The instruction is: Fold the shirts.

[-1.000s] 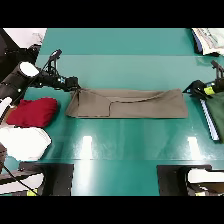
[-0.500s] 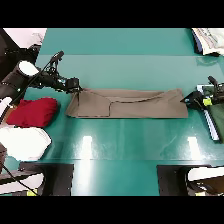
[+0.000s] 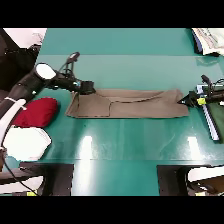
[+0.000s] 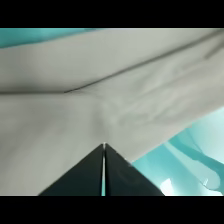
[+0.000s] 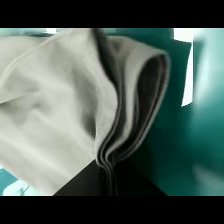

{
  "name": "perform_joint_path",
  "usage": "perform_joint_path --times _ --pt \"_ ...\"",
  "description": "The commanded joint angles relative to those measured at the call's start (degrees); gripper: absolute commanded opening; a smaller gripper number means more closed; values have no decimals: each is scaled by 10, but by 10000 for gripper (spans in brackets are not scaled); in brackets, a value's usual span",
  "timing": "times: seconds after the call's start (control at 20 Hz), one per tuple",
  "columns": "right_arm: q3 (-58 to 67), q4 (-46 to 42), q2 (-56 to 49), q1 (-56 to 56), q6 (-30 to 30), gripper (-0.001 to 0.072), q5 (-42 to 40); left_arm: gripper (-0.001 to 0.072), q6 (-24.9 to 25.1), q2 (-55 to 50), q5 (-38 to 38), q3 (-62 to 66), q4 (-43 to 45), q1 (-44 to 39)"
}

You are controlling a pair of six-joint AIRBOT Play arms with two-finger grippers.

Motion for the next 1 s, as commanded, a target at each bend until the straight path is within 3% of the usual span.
perform_joint_path --times 0.0,0.25,0.45,0.95 --pt "1 10 57 5 12 17 5 26 -8 -63 24 47 -6 -61" --pt "88 56 147 67 78 15 45 27 -9 -225 3 210 -24 -136" --pt "203 80 153 147 126 15 80 27 -22 -316 -7 297 -24 -173" --pt "293 78 152 296 139 15 74 27 -41 -344 15 304 -15 -174"
